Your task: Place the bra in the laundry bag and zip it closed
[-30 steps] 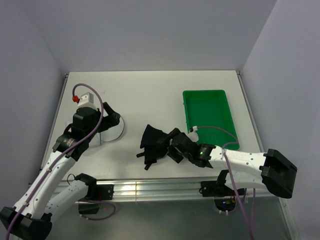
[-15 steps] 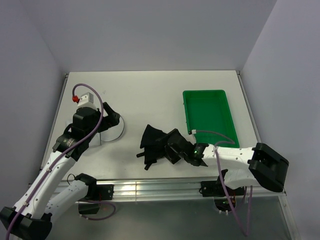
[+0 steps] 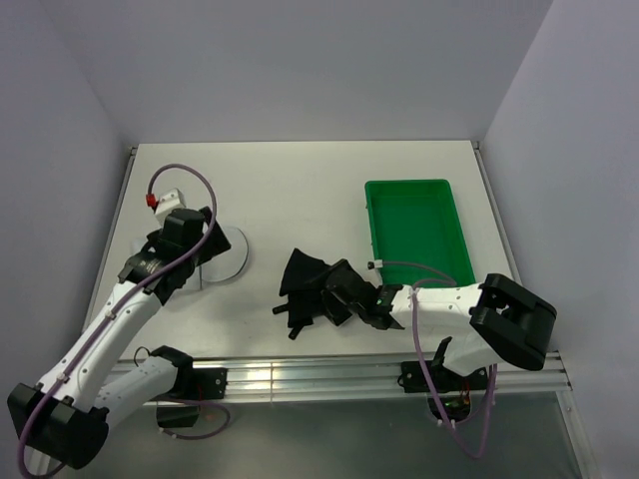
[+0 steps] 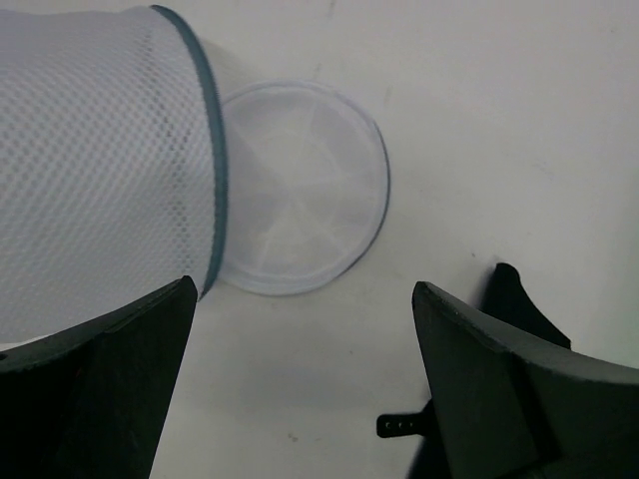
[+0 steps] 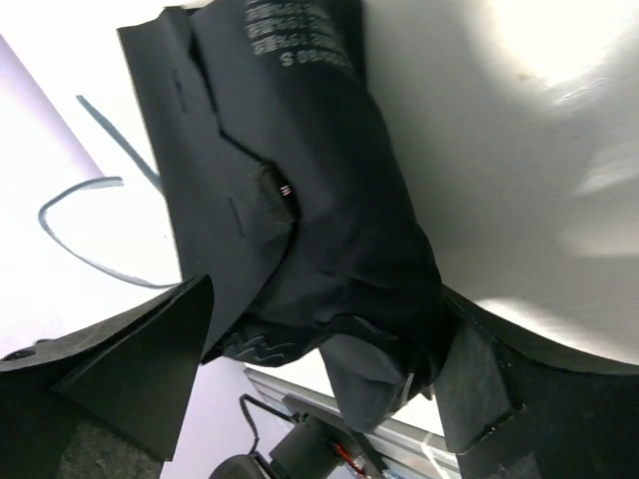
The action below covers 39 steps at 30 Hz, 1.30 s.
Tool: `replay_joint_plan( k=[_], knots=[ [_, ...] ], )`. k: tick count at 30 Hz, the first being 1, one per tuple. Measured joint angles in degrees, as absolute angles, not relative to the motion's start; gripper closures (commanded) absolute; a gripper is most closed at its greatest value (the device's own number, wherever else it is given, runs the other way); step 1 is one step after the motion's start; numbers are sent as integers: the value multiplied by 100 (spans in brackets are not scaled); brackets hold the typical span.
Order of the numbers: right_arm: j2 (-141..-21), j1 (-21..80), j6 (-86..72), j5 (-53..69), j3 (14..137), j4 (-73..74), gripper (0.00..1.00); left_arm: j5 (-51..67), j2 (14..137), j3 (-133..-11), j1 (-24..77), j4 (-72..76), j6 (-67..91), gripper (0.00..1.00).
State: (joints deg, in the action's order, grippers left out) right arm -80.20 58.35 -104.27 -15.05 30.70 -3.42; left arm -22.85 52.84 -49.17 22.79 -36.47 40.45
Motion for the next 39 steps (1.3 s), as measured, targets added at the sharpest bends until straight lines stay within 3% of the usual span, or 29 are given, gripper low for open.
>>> replay_joint_plan(
  k=[7, 11, 14, 17, 30, 39],
  knots=[
    [-8012, 5835, -10361, -1568, 3083, -355, 37, -3089, 5774, -5398, 2276, -4115, 4169, 4],
    [-8012, 5835, -10309, -1577, 3083, -427, 60, -3496, 6224, -5931, 2276, -4357, 4163, 5],
    [-8012, 5835, -10252, -1575, 3083, -519, 71, -3787, 6698, -6309, 2272, -4545, 4121, 6],
    [-8012, 5833, -10186, -1557, 3083, -582, 76, -4023, 7244, -6674, 2272, -4744, 4036, 9],
    [-7975, 5756, -9684, -1435, 3083, -672, 77, -4794, 9644, -7966, 2274, -5859, 3817, 16],
    [-7467, 5710, -9428, -1439, 3020, -624, 77, -4797, 10217, -8001, 2281, -6228, 3835, 18]
  ],
)
